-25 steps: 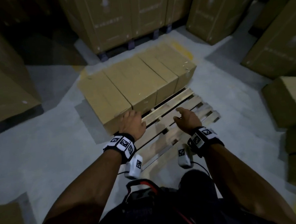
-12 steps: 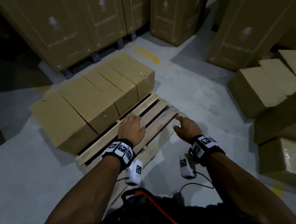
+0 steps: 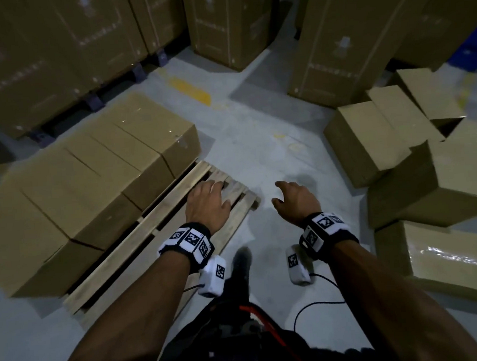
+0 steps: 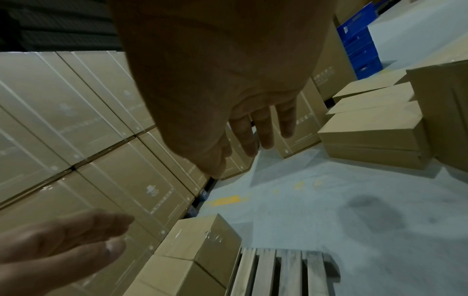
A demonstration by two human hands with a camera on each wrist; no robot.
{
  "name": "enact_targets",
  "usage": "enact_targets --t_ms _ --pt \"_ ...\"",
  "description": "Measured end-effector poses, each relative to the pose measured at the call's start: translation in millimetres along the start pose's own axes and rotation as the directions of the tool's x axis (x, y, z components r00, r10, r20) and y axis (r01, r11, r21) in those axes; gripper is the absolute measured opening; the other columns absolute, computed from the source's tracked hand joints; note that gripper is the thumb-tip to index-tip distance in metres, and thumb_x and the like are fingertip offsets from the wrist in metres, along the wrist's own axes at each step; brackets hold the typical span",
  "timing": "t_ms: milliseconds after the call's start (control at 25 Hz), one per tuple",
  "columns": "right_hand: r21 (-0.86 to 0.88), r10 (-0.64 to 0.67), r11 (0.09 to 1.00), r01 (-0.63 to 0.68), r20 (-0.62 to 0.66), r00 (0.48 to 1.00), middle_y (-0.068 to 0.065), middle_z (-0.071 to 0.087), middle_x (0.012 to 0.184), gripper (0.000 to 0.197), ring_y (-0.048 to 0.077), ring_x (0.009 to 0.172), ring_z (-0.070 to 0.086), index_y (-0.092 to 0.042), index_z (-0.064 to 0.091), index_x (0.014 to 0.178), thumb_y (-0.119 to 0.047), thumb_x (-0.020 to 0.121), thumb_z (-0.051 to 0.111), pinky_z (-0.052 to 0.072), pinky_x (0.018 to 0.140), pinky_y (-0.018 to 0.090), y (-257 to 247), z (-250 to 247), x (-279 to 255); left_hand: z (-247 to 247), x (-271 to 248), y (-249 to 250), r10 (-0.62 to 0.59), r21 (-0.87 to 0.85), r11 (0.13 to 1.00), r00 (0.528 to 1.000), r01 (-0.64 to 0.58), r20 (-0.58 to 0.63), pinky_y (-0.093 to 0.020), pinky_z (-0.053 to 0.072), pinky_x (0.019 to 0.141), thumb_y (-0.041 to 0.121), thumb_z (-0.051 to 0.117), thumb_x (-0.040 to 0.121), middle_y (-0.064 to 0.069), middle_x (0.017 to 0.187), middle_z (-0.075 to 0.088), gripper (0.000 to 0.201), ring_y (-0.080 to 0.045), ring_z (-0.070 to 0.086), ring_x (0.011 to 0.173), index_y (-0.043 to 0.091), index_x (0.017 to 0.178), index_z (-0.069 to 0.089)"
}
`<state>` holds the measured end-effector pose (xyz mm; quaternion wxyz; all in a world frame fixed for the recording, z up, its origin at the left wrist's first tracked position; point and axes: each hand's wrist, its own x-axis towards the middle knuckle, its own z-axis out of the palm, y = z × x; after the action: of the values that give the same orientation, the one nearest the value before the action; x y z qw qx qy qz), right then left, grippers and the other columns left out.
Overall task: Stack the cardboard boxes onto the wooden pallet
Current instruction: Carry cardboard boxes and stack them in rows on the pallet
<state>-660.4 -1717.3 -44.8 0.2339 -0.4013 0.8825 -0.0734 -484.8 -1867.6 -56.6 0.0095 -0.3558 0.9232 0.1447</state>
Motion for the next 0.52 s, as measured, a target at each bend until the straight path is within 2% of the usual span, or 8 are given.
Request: enact_targets --t_ms 120,200,360,520 --pt "-0.049 0.014 0.999 -0.014 -0.017 1.000 0.014 0.048 0.146 0.056 0.037 0.129 0.048 -0.018 0.037 0.150 -0.039 0.100 0.050 0.045 0.101 0.046 23.7 -30.2 66.6 14.3 87.1 18.9 0.023 -0.010 1.000 0.999 -0.023 0.029 -0.042 0.030 0.113 0.036 0.053 0.094 -0.011 0.147 0.045 0.054 -0.030 0.037 0.137 0.012 0.142 0.045" --pt "-0.065 0.030 0.997 -0.031 -0.014 0.999 0.013 0.046 0.148 0.057 0.037 0.130 0.046 -0.019 0.035 0.151 -0.039 0.100 0.049 0.043 0.101 0.045 33.3 -53.7 116.4 15.4 150.2 28.7 0.030 -0.020 0.999 0.998 -0.029 0.061 -0.044 0.027 0.115 0.037 0.051 0.095 -0.011 0.153 0.040 0.057 -0.031 0.031 0.142 0.013 0.145 0.041" --pt "-0.103 0.041 0.994 -0.038 0.025 0.999 0.013 0.044 0.150 0.059 0.036 0.132 0.045 -0.019 0.032 0.153 -0.040 0.101 0.048 0.042 0.102 0.045 40.2 -103.8 203.6 -10.5 259.3 48.5 0.030 -0.038 0.999 0.996 -0.027 0.082 -0.043 0.016 0.121 0.036 0.047 0.099 -0.009 0.161 0.026 0.058 -0.030 0.016 0.149 0.016 0.151 0.032" --pt "-0.103 0.020 0.994 -0.019 0.015 1.000 0.013 0.045 0.149 0.058 0.036 0.131 0.045 -0.019 0.034 0.152 -0.040 0.101 0.049 0.041 0.102 0.045 51.2 -152.2 286.4 -33.9 351.9 64.7 0.030 -0.031 0.999 0.997 -0.028 0.077 -0.043 0.014 0.121 0.037 0.045 0.100 -0.008 0.162 0.023 0.058 -0.029 0.013 0.150 0.016 0.152 0.030"
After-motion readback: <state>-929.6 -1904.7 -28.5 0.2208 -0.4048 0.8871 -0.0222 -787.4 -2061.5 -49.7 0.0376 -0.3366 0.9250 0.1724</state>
